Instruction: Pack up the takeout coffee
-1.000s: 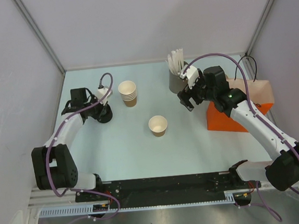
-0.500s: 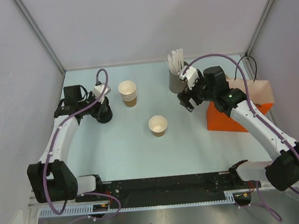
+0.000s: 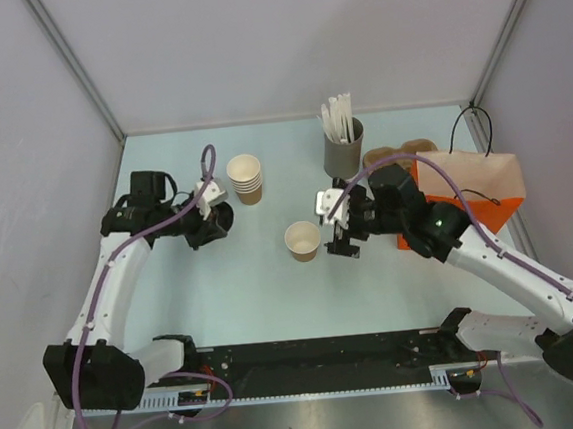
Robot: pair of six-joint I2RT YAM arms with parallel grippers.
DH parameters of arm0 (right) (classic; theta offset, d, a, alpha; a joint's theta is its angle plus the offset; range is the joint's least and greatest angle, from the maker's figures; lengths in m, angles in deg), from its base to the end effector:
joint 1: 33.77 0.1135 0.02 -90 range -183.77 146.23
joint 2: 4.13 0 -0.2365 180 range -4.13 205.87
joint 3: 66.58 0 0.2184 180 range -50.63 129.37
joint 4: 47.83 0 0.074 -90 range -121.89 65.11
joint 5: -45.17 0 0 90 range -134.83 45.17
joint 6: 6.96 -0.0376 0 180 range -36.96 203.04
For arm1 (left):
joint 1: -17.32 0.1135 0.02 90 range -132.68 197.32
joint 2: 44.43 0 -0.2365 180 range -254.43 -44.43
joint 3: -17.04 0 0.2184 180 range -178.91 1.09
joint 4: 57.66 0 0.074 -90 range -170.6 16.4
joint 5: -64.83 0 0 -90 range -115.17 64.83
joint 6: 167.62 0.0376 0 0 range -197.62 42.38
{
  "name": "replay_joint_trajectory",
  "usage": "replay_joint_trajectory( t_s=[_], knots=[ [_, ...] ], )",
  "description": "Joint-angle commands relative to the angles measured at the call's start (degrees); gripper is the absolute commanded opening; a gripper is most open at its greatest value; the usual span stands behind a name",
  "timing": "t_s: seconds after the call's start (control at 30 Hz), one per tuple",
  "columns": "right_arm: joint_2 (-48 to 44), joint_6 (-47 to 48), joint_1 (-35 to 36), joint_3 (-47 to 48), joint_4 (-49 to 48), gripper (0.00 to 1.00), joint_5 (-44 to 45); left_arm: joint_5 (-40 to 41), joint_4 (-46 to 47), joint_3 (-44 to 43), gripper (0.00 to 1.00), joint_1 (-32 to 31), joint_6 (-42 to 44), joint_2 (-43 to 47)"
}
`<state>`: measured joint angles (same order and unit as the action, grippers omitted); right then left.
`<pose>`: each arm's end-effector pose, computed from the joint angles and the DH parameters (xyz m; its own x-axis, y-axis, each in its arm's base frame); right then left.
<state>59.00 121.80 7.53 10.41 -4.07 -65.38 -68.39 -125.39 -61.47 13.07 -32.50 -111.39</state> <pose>0.1564 0.1550 0.3223 0.2380 -0.5712 -0.7855 -0.8946 0.1860 -0.4063 0.1954 -0.0403 0.2906 -0.2770 0.5384 -0.7959 0.8934 0.4492 -0.0071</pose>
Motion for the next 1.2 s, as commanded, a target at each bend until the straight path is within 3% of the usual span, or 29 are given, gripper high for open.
replay_joint_trajectory(
  t_s=[0.0,0.13,0.43,0.83,1.17],
  knots=[
    [-0.74,13.42,8.52,-0.48,-1.45,1.0,8.14,-5.99,-9.9,-4.66,0.18,-4.26,5.23,1.48],
    [1.81,20.64,14.94,-0.48,0.4,1.0,12.55,-8.1,-16.31,-8.79,0.18,-7.43,6.9,-0.8],
    [7.7,23.11,27.51,-0.57,-6.71,1.0,24.5,-11.18,-25.11,-10.39,0.17,-14.03,9.63,-5.73],
    [11.83,18.89,30.42,-0.57,-16.47,0.97,25.56,-16.01,-31.79,-10.73,0.15,-16.4,15.95,-8.54],
    [15.44,18.37,32.35,-1.0,-24.38,0.91,30.13,-16.19,-32.15,-9.86,0.14,-19.74,16.05,-9.33]
  ],
)
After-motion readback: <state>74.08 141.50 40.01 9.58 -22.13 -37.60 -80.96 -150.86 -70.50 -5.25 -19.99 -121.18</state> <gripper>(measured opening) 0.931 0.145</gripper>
